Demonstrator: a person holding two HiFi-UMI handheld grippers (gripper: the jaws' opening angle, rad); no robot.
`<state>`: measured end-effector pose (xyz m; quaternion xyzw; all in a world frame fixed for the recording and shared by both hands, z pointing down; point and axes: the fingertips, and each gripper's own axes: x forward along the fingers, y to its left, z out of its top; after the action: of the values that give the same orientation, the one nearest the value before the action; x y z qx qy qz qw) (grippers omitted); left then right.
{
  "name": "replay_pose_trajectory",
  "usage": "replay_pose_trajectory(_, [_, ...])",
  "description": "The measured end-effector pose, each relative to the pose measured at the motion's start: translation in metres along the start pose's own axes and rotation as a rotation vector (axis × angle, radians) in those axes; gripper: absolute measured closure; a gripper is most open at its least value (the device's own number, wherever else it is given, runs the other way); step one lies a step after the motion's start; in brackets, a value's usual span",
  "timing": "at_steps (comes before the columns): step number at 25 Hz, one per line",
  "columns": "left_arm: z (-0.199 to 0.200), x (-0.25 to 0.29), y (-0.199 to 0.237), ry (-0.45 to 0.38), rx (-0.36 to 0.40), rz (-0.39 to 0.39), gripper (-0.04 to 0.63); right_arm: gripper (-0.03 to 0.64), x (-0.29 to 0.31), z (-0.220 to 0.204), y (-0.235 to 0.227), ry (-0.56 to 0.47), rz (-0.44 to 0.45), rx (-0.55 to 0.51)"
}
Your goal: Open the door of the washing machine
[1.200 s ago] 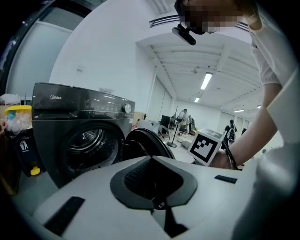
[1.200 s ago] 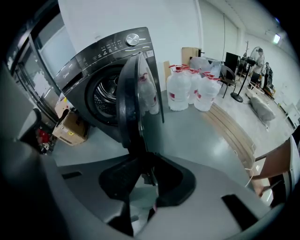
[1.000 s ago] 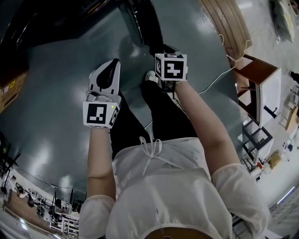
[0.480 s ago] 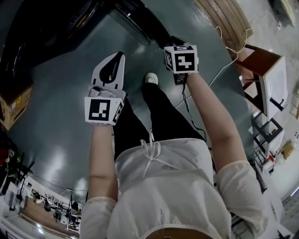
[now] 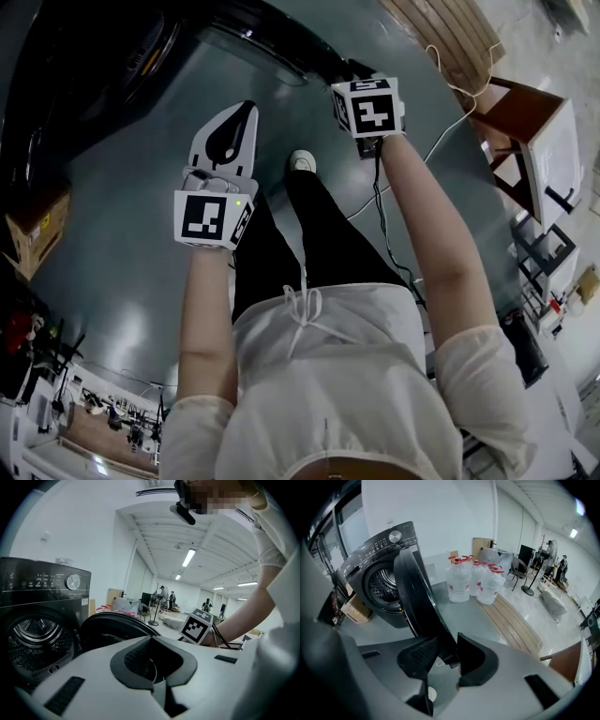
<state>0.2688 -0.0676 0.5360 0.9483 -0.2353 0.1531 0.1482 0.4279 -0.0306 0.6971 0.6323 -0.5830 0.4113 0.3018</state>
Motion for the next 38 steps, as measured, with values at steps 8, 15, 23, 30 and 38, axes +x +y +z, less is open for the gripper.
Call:
replay_pose_trajectory(8, [0.010, -0.006, 0.001, -0.009, 0.008, 0.007, 0.574, 0.524, -0.012, 0.008, -0.010, 0.009, -0.028, -0.013])
replay_pose_trajectory(15, [0.040, -0.035, -0.009, -0.046, 0.030, 0.039, 0.574, 0.611, -0.063, 0.023, 0.003, -0.066, -0.013, -0.061])
replay_pose_trajectory(23, [0.079, -0.109, -0.015, -0.020, 0.084, 0.104, 0.574, 0.612, -0.144, 0.084, 0.082, -0.269, 0.190, -0.206])
replay_pose_trajectory(30, [0.138, -0.190, 0.009, -0.097, 0.090, 0.252, 0.574, 0.611, -0.211, 0.159, 0.173, -0.457, 0.268, -0.289])
replay_pose_trajectory(38, [0.177, -0.287, 0.049, -0.143, 0.106, 0.471, 0.574, 0.611, -0.290, 0.212, 0.277, -0.667, 0.425, -0.398])
